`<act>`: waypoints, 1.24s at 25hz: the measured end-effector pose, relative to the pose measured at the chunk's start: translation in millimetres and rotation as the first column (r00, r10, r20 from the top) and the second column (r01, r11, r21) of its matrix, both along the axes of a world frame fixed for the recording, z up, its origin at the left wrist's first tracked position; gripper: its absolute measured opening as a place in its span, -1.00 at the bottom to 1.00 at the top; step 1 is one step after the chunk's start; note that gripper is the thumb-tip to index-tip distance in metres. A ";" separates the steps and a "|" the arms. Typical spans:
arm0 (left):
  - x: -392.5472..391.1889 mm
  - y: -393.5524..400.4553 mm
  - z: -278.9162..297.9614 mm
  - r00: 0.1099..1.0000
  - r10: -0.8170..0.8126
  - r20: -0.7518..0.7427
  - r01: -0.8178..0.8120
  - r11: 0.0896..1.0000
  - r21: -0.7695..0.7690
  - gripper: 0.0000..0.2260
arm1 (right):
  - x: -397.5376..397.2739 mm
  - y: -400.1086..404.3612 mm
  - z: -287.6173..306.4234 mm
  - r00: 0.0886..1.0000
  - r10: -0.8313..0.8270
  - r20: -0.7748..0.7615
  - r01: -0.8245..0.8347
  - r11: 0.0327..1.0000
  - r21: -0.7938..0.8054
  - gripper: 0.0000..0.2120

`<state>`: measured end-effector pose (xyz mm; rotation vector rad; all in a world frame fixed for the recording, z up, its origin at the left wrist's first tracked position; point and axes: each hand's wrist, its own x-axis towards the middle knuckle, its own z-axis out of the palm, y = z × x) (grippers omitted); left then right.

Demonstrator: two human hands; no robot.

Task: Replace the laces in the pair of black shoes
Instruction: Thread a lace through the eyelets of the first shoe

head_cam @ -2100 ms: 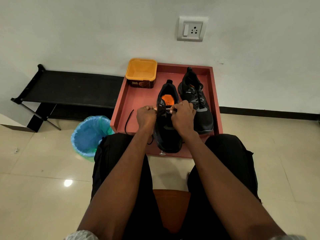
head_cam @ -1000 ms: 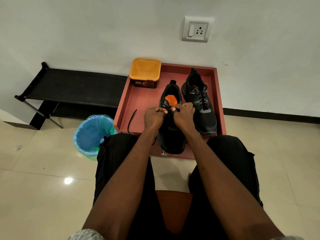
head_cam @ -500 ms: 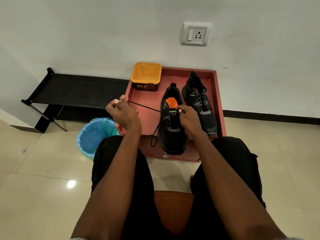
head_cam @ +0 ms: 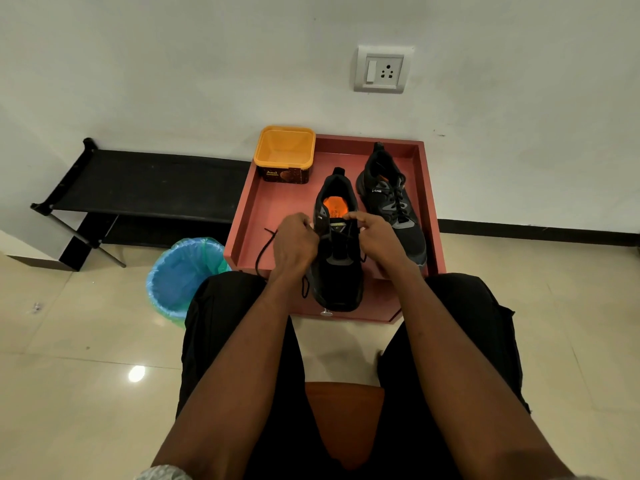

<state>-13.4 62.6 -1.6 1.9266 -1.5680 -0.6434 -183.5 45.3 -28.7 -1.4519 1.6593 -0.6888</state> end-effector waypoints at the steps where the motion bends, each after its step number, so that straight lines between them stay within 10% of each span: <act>1: 2.8 0.7 4.3 0.998 0.065 -0.013 -0.065 0.996 -0.055 -0.87 | 0.2 0.6 -0.1 1.000 -0.002 0.013 0.002 1.000 -0.003 -0.45; 7: 30.8 -6.1 22.7 0.619 0.481 -0.621 -0.706 0.687 -0.171 -0.81 | 2.2 3.4 6.2 0.998 0.007 0.057 -0.006 1.000 -0.010 -0.49; 12: 9.5 7.2 18.1 0.978 0.099 -0.182 -0.126 0.982 -0.139 -0.61 | 3.1 6.3 9.5 0.999 0.008 0.035 -0.007 0.999 -0.041 -0.61; 15: 2.1 4.0 3.8 0.986 -0.161 -0.037 0.163 0.985 0.058 -0.73 | 4.3 4.6 4.5 1.000 0.021 0.022 -0.019 0.997 -0.074 -0.66; 31: 8.7 4.5 0.1 0.998 0.018 -0.055 -0.003 0.968 0.252 -0.88 | 5.5 5.4 6.2 0.976 0.098 -0.194 -0.132 0.976 -0.173 -0.92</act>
